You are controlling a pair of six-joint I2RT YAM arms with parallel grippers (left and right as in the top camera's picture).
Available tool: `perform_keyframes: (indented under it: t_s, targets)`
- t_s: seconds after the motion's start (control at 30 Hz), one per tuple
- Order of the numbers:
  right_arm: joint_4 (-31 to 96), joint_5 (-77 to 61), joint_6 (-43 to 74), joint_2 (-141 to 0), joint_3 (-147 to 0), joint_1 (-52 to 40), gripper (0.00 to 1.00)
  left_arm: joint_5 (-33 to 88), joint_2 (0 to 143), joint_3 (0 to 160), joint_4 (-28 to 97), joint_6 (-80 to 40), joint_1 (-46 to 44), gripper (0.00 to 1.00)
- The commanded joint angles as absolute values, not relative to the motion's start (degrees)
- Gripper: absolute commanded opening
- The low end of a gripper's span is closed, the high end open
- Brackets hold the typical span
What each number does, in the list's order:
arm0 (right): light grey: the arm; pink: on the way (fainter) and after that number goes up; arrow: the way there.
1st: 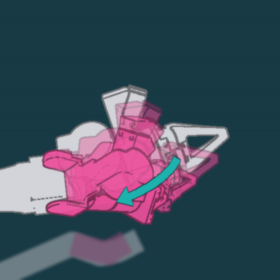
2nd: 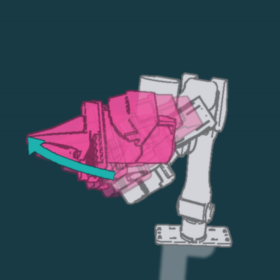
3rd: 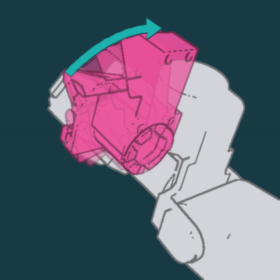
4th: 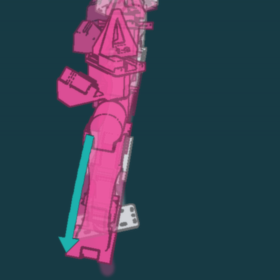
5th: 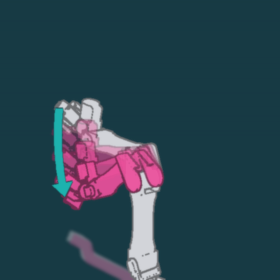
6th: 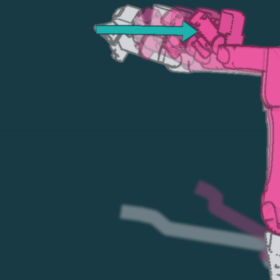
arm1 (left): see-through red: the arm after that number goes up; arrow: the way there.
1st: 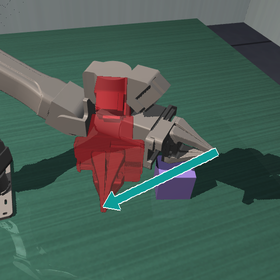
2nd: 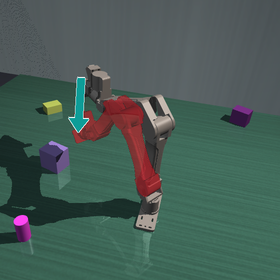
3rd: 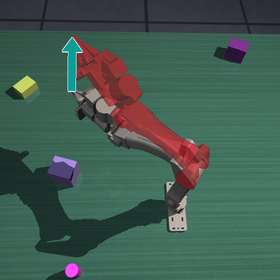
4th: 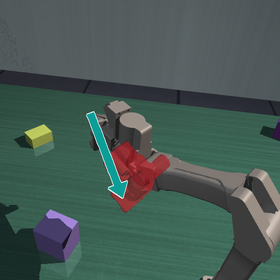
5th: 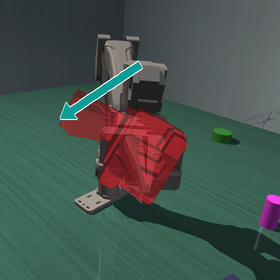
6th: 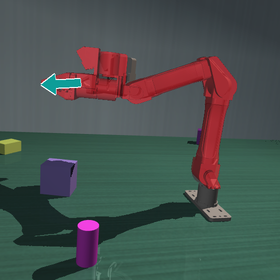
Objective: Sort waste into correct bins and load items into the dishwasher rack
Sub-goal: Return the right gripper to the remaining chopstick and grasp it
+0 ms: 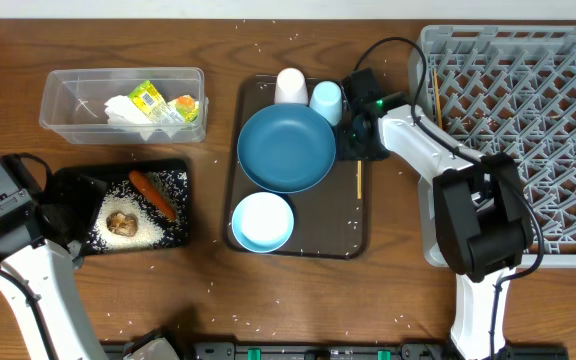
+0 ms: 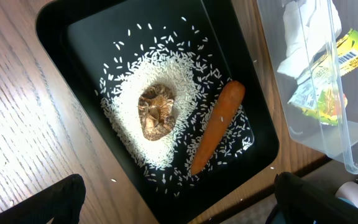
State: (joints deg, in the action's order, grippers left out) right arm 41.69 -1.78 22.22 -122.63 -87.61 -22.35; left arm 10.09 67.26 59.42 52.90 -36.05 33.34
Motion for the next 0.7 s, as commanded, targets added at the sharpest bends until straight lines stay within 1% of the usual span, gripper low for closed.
perform_keyframes:
  t_s: [0.0, 0.13, 0.23, 0.47, 0.5, 0.53, 0.63, 0.67]
  targets:
    - [42.0, 1.7, 22.7, -123.0, -86.8, -23.5, 0.36, 9.4, 67.0, 59.1, 53.1, -36.3, 33.6, 0.98]
    - [42.2, 2.6, 23.2, -123.0, -86.8, -24.4, 0.36, 9.4, 67.0, 59.1, 53.1, -36.3, 33.6, 0.98]
    - [42.0, 3.1, 24.4, -123.0, -86.3, -24.9, 0.33, 9.4, 67.0, 59.1, 53.1, -36.3, 33.6, 0.98]
    - [40.5, 3.3, 24.9, -123.0, -83.8, -25.6, 0.31, 9.4, 67.0, 59.1, 53.1, -36.3, 33.6, 0.98]
    - [40.5, 3.2, 24.9, -123.0, -83.8, -25.6, 0.29, 9.4, 67.0, 59.1, 53.1, -36.3, 33.6, 0.98]
    - [40.6, 3.2, 24.9, -123.0, -83.8, -25.6, 0.25, 9.4, 67.0, 59.1, 53.1, -36.3, 33.6, 0.98]
    - [40.7, 2.8, 24.9, -123.0, -83.8, -25.6, 0.07, 9.4, 67.0, 59.1, 53.1, -36.3, 33.6, 0.98]
    - [40.7, 2.5, 24.9, -123.0, -83.8, -25.6, 0.02, 9.4, 67.0, 59.1, 53.1, -36.3, 33.6, 0.98]
